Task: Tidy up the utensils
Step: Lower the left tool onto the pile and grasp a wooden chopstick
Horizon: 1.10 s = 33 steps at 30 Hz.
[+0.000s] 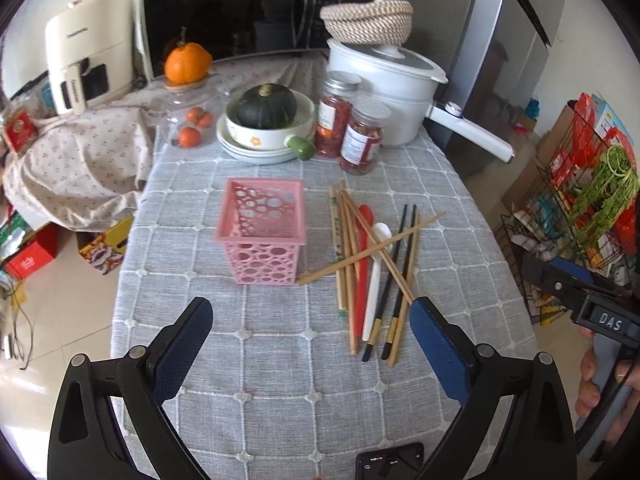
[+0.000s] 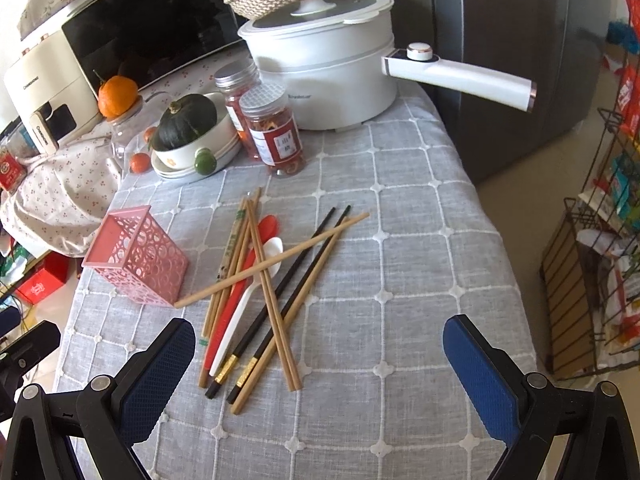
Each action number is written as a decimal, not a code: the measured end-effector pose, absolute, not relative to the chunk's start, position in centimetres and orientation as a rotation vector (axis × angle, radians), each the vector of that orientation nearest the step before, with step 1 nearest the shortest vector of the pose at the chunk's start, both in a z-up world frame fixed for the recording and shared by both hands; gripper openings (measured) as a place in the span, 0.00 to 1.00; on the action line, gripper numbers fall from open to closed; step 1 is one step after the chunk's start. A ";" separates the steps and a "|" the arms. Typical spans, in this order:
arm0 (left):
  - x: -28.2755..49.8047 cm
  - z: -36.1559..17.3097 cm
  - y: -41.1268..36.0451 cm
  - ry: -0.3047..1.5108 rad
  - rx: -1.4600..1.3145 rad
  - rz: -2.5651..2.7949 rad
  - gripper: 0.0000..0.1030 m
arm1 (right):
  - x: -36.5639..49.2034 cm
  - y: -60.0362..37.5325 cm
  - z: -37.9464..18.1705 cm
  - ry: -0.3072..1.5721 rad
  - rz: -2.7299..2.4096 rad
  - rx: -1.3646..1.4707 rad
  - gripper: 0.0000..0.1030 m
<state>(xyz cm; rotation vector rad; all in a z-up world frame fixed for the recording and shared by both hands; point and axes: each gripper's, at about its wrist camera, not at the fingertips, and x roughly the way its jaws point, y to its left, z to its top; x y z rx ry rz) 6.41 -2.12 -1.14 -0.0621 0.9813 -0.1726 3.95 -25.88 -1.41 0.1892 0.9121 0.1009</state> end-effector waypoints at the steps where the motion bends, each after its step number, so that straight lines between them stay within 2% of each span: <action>1: 7.4 -1.2 -2.8 1.006 -0.065 -0.207 0.86 | 4.4 -26.3 -1.7 0.922 0.109 0.198 0.91; 2: 8.5 -1.3 -3.7 1.026 -0.056 -0.234 0.83 | 4.7 -26.6 -2.0 0.935 0.118 0.209 0.83; 3: 9.6 -1.6 -4.6 1.048 -0.035 -0.260 0.79 | 5.1 -26.9 -2.4 0.949 0.128 0.223 0.80; 5: 11.9 -2.5 -6.7 1.099 -0.004 -0.313 0.68 | 5.5 -27.7 -3.2 0.977 0.134 0.262 0.68; 6: 12.8 -3.1 -7.7 1.120 0.012 -0.331 0.59 | 5.7 -28.1 -3.5 0.990 0.133 0.281 0.65; 8: 14.7 -4.4 -9.9 1.159 0.068 -0.380 0.52 | 5.9 -29.0 -4.3 1.015 0.117 0.310 0.54; 10: 16.2 -6.0 -12.0 1.194 0.131 -0.414 0.38 | 6.0 -29.7 -4.9 1.029 0.111 0.321 0.47; 11: 16.9 -6.8 -12.9 1.205 0.165 -0.423 0.37 | 6.2 -30.1 -5.2 1.038 0.107 0.323 0.42; 13: 18.2 -8.2 -14.4 1.211 0.226 -0.431 0.34 | 6.2 -30.8 -5.8 1.055 0.096 0.327 0.40; 23: 22.8 -12.5 -19.9 1.216 0.427 -0.449 0.34 | 6.2 -33.1 -6.3 1.070 0.097 0.353 0.40; 28: 23.5 -13.3 -20.4 1.236 0.438 -0.447 0.15 | 6.2 -33.2 -6.5 1.074 0.098 0.360 0.40; 33: 23.0 -12.7 -19.9 1.212 0.421 -0.441 0.07 | 6.1 -33.1 -6.5 1.077 0.102 0.363 0.40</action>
